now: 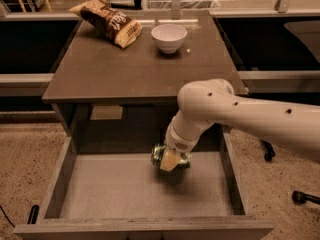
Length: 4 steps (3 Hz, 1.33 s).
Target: Place green can into top drawer
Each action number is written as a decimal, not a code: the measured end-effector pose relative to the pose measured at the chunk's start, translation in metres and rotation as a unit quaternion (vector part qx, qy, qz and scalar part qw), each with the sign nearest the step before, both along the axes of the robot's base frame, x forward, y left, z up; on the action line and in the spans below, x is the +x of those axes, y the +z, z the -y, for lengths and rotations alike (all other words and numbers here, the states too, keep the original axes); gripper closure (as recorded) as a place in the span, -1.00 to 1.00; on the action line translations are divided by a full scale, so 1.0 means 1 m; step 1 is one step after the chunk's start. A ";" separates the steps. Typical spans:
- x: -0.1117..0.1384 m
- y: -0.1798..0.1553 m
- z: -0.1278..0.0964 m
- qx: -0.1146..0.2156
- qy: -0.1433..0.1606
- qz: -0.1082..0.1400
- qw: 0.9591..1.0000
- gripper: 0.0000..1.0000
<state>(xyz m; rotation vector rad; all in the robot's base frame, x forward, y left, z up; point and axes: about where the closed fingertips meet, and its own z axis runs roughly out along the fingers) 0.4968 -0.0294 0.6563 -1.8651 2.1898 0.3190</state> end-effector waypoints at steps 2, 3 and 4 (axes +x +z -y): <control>0.009 -0.043 -0.004 0.033 -0.020 -0.004 0.999 0.15; 0.009 -0.043 -0.004 0.033 -0.020 -0.004 0.999 -0.29; 0.009 -0.043 -0.004 0.033 -0.020 -0.004 0.999 -0.78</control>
Offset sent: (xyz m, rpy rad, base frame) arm 0.0070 0.0027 -0.0358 0.0553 0.0090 -0.0363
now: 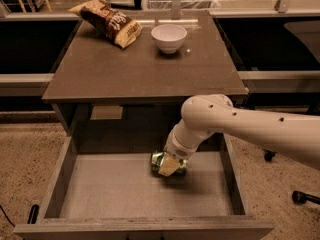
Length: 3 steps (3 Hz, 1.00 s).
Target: Place green can into top drawer
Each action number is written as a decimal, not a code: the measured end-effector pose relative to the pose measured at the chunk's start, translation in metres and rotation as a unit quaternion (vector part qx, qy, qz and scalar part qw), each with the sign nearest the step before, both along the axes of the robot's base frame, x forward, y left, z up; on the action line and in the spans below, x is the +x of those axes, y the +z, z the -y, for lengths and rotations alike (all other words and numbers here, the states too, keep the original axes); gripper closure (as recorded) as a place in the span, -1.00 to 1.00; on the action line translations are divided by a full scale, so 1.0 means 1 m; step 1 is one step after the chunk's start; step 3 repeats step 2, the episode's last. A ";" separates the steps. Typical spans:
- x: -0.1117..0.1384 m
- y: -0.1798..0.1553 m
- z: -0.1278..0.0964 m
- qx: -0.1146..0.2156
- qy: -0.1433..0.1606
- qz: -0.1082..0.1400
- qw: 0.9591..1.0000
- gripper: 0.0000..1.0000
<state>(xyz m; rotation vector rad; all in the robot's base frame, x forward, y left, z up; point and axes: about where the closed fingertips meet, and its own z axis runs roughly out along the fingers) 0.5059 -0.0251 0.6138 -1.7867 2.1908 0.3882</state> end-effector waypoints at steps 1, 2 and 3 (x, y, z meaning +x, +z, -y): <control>0.000 0.000 0.000 0.000 0.000 0.000 1.000 -1.00; 0.000 0.000 0.000 0.000 0.000 0.000 1.000 -1.00; 0.000 0.000 0.000 0.000 0.000 0.000 1.000 -1.00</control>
Offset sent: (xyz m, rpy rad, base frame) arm 0.0000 0.0000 0.0000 0.0000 0.0000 0.0000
